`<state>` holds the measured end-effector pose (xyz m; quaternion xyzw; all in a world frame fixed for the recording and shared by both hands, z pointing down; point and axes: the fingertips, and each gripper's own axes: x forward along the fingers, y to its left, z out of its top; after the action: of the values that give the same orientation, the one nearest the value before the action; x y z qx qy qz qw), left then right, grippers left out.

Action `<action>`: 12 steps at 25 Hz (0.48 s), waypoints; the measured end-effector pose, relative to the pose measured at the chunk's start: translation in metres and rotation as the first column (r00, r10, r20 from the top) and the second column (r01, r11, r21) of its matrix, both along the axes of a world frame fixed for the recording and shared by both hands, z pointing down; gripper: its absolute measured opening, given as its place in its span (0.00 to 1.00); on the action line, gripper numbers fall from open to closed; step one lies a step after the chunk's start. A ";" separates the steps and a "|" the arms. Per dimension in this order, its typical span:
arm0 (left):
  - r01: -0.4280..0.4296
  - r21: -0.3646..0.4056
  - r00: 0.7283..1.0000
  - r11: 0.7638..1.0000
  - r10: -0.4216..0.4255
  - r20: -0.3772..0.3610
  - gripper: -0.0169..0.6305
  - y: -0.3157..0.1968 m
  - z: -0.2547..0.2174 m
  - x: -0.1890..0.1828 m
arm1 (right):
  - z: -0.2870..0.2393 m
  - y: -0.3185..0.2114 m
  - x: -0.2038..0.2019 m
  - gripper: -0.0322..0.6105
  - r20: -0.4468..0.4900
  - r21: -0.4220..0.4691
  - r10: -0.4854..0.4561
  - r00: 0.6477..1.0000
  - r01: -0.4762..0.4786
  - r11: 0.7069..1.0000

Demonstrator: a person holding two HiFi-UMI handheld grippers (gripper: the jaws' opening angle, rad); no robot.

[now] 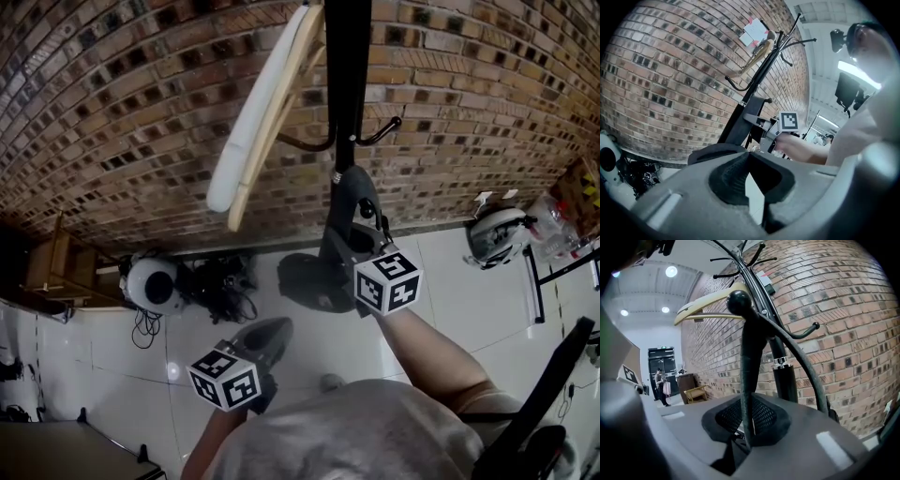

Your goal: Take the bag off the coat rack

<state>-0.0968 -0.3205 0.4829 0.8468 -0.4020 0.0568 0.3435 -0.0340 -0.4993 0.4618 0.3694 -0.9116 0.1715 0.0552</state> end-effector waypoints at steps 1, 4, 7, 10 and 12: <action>-0.005 0.001 1.000 1.000 0.005 -0.002 0.03 0.001 -0.001 0.001 | 0.000 0.001 0.000 0.09 0.006 -0.005 0.004 1.000 -0.004 1.000; -0.027 0.008 1.000 1.000 0.027 -0.001 0.03 0.004 -0.002 0.006 | -0.002 0.008 0.001 0.09 -0.018 0.002 0.005 1.000 -0.005 1.000; -0.024 0.013 1.000 1.000 0.024 -0.003 0.03 0.007 -0.001 0.005 | -0.010 0.016 0.000 0.09 -0.057 0.018 -0.018 0.998 0.019 1.000; -0.016 0.017 1.000 1.000 0.016 -0.012 0.03 0.011 -0.001 0.004 | -0.020 0.026 -0.005 0.09 -0.052 0.030 -0.060 0.997 0.062 0.998; -0.018 0.021 1.000 1.000 0.018 -0.014 0.03 0.016 -0.003 0.005 | -0.031 0.034 -0.008 0.09 -0.043 0.039 -0.087 0.995 0.088 0.995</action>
<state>-0.0913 -0.3046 0.4798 0.8543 -0.3926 0.0498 0.3370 -0.0424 -0.4656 0.4311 0.3336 -0.9289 0.1426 0.0736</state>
